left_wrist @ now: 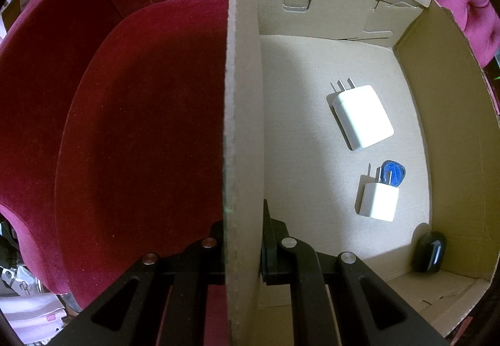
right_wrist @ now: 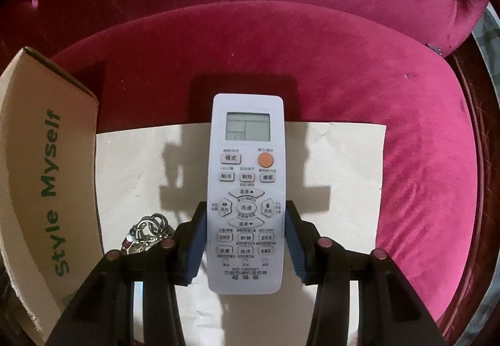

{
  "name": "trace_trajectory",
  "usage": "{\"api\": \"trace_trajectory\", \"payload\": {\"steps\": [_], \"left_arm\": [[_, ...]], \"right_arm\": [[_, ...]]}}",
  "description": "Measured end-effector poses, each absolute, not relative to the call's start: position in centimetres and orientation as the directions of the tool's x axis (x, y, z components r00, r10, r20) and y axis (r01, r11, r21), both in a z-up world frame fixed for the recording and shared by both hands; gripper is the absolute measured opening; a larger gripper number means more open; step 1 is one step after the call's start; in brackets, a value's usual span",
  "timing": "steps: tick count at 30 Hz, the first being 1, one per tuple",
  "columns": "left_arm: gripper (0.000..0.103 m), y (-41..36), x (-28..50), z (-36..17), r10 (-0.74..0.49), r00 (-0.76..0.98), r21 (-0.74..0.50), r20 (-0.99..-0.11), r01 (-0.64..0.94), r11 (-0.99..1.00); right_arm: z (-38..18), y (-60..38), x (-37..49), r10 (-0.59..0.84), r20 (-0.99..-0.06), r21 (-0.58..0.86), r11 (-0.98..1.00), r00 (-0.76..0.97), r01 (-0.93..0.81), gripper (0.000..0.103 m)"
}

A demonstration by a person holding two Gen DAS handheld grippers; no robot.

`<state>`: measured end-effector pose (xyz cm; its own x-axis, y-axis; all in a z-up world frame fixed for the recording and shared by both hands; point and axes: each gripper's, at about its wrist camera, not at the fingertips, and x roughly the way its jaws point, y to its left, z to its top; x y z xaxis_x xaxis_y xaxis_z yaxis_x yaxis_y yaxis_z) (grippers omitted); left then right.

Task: Organize rigid objects
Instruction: 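Lift the white remote and carry it into the box with the right gripper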

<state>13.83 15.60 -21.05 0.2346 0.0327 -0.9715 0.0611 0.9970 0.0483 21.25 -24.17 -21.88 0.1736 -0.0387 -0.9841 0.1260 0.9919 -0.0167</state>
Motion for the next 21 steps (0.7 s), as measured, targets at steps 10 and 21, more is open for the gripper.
{"api": "trace_trajectory", "payload": {"steps": [10,21], "left_arm": [[0.010,15.7,13.8,-20.9,0.029,0.235,0.044,-0.972,0.060,0.997],[0.010,15.9,13.9,-20.7,0.026,0.236,0.042,-0.971,0.061,0.997]], "right_arm": [[-19.6,-22.6,19.8,-0.065,-0.977,-0.042,0.993,0.204,0.115,0.049],[-17.0,-21.6,18.3,-0.064,-0.968,-0.044,0.995,0.244,0.086,0.049]]}}
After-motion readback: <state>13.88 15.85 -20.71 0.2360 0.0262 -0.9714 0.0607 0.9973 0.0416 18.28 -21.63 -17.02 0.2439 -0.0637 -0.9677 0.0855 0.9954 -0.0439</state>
